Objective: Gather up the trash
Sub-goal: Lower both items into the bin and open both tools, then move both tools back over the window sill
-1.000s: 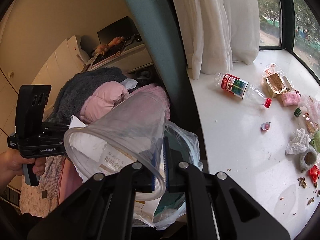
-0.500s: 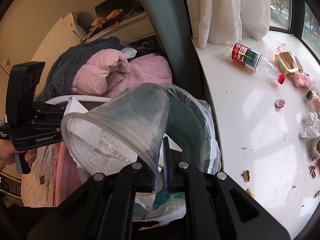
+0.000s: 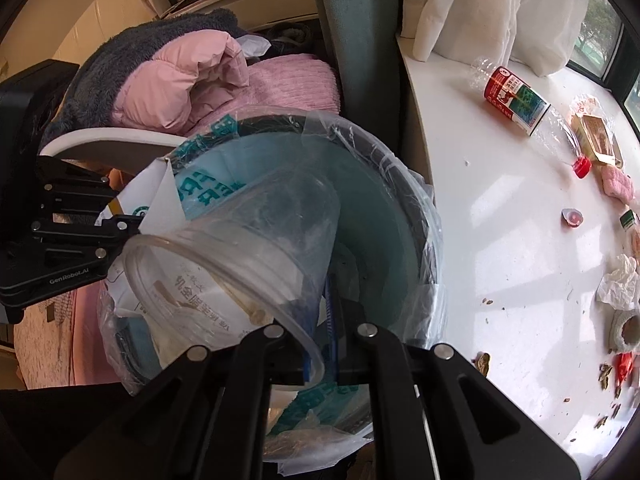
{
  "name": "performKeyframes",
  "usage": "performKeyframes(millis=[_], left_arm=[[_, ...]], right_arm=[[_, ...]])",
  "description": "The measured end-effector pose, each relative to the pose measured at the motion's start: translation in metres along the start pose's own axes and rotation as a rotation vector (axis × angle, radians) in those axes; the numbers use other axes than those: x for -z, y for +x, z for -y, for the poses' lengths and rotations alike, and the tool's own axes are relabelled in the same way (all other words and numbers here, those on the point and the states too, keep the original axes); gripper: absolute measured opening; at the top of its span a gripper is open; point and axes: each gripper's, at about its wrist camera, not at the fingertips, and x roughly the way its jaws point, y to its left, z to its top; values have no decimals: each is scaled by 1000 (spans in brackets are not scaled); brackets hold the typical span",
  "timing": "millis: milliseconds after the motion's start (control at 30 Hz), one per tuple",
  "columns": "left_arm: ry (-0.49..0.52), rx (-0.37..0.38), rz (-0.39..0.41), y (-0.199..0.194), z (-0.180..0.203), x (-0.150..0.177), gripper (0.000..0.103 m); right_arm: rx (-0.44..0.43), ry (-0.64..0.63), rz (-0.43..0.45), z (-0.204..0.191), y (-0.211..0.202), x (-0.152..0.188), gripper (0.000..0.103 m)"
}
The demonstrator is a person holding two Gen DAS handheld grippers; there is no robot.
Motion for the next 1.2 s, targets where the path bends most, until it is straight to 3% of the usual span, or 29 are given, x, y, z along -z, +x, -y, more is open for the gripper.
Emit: performKeyframes(millis=[33, 133, 167, 200, 267, 300, 333, 467, 833, 1200], left_arm=[[2, 3, -1, 1, 1, 1, 6], [2, 18, 17, -3, 1, 6, 40], [6, 21, 27, -4, 1, 7, 48], [10, 22, 35, -6, 2, 9, 52], [20, 23, 59, -9, 5, 10, 63], [26, 24, 69, -11, 6, 11, 66], [35, 22, 80, -13, 8, 11, 73], [79, 12, 125, -19, 19, 9, 96], [130, 30, 209, -38, 38, -3, 97], [145, 125, 257, -52, 68, -34, 97]], right_arm=[[2, -14, 1, -2, 0, 0, 8], [-12, -37, 3, -6, -1, 0, 9], [-14, -39, 9, -7, -3, 0, 16], [-10, -44, 20, -8, -6, 1, 24], [-9, -47, 42, -10, -10, 3, 76], [-8, -49, 56, -11, -13, 4, 83], [-5, -49, 70, -11, -17, 6, 89], [-22, -29, 129, -9, -29, 10, 89], [43, 117, 237, 18, -66, 24, 93], [100, 282, 300, 59, -99, 62, 93]])
